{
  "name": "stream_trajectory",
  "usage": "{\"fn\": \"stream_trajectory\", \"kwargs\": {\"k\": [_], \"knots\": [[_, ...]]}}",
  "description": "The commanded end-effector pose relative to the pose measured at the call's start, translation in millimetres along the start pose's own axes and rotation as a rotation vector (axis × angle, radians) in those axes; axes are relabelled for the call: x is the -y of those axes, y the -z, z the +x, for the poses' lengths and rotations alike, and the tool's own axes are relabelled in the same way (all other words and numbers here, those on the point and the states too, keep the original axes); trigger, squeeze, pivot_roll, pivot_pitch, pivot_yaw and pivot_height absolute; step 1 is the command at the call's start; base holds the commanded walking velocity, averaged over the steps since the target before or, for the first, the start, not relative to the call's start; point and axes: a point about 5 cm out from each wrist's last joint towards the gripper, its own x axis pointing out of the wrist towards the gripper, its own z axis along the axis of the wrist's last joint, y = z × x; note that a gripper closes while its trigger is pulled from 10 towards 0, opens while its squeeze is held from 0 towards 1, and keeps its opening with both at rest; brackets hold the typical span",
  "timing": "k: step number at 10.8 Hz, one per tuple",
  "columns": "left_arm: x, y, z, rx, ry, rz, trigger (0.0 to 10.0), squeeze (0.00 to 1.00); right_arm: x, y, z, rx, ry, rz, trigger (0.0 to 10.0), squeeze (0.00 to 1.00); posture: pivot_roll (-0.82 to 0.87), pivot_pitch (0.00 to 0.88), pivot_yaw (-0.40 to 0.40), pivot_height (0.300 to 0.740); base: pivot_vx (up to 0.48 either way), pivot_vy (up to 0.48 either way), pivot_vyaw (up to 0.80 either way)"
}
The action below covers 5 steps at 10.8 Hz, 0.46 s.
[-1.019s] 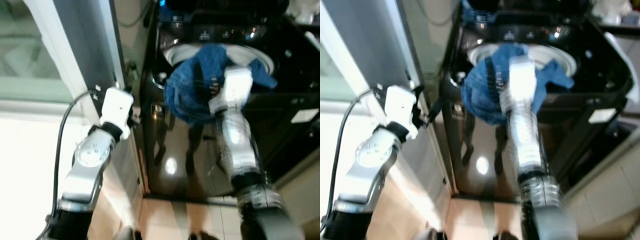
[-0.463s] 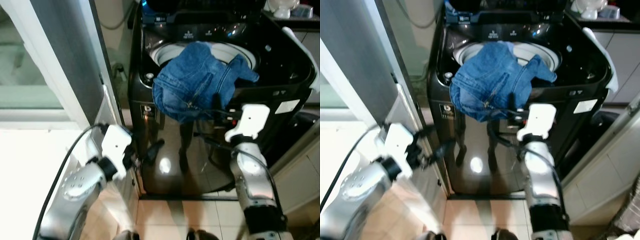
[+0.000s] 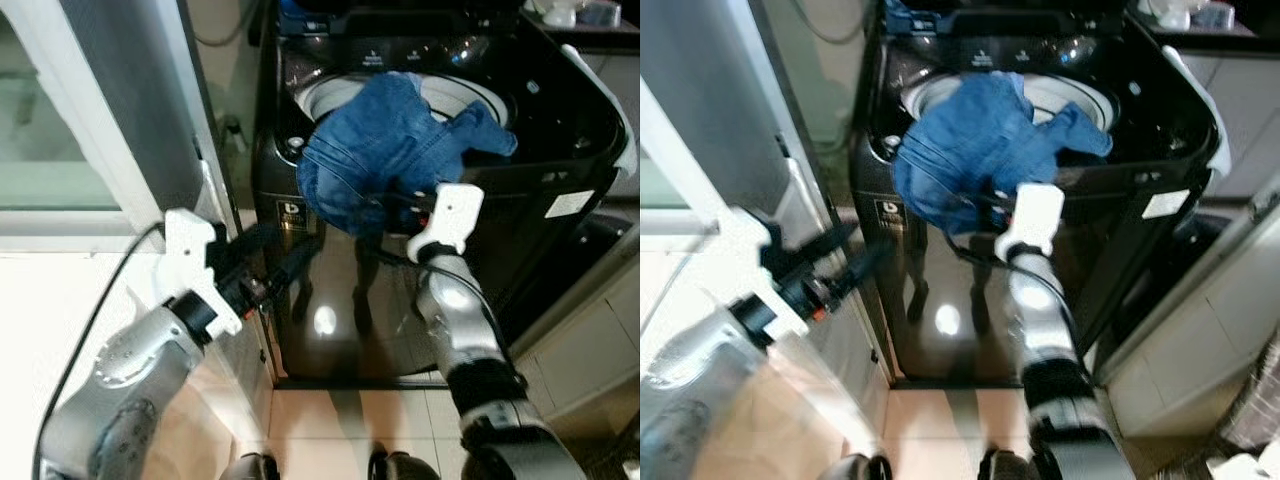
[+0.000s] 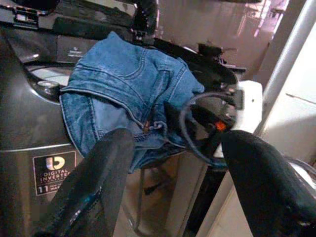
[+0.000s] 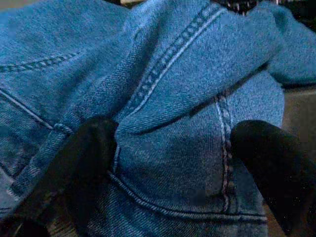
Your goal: Clothes washing
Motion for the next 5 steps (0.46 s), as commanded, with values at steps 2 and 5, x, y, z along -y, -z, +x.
{"fn": "stream_trajectory", "kwargs": {"k": [2,5], "knots": [[3.5,-5,0.8,-0.02,0.002,0.03,10.0,0.0,-8.5,-13,16.0,0.04,-0.007,0.009,10.0,0.0,0.08,0.106,0.03,0.732,0.0,0.0,0.0],[1.3,-6,5.3,-0.034,-0.012,0.018,10.0,0.0,2.2,-58,52.8,0.15,0.027,-0.053,10.0,0.0,0.07,0.086,0.029,0.732,0.0,0.0,0.0]]}}
